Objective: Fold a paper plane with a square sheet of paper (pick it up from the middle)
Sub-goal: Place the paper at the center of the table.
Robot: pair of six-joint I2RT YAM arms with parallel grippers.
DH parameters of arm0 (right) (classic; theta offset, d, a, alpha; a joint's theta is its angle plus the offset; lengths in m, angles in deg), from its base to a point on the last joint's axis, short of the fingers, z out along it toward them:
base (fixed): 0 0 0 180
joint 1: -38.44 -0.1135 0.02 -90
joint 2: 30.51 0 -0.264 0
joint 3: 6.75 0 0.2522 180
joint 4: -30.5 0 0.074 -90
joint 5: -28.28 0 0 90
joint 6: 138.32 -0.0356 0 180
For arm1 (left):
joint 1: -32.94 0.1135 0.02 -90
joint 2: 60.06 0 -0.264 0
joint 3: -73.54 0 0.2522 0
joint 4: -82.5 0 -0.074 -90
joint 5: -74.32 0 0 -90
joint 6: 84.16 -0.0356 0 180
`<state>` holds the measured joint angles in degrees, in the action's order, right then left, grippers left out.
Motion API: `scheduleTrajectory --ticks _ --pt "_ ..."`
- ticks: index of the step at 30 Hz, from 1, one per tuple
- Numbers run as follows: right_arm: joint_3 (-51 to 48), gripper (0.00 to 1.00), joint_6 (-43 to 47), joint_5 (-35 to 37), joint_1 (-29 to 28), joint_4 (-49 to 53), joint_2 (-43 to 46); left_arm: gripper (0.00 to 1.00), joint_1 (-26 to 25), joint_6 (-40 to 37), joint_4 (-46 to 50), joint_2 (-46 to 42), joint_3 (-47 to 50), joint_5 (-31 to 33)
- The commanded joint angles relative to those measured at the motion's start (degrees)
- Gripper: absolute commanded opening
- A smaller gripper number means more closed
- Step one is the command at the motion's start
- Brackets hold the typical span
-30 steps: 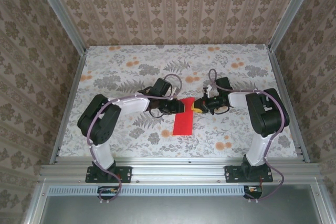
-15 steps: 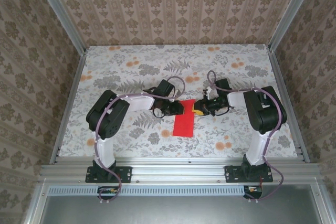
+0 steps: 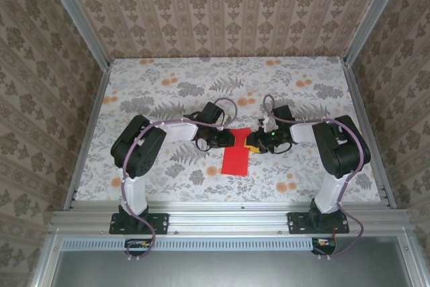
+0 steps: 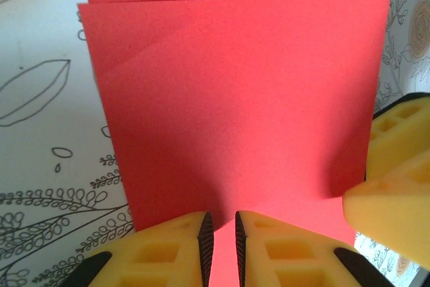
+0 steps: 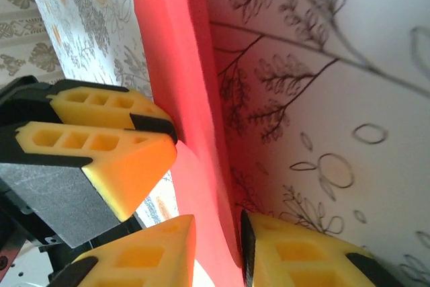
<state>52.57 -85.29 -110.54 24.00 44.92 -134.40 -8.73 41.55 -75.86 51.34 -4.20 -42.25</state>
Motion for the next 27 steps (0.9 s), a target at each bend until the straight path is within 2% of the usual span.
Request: scheduleTrajectory --ticks 1,7,12,23,27 --pt "-1.65 0.28 -1.79 2.07 -1.68 -0.11 2.2 0.21 -0.36 -1.52 2.21 3.37 1.5 2.33" --pt "-1.73 0.27 -3.01 4.11 -3.73 -0.23 3.3 0.2 -0.36 -1.69 2.36 3.76 1.06 2.09" --pt "-1.11 0.22 -3.24 4.93 -3.75 -0.43 2.56 0.2 -0.43 -1.78 2.4 3.29 0.95 1.87" --pt "-1.27 0.24 -8.36 4.34 -1.75 -6.79 2.41 0.21 -0.43 -2.0 2.58 1.76 1.28 0.9" --pt "-1.09 0.17 -8.89 3.83 -1.73 -7.43 1.87 0.21 -0.33 -1.7 2.35 1.48 1.09 0.23"
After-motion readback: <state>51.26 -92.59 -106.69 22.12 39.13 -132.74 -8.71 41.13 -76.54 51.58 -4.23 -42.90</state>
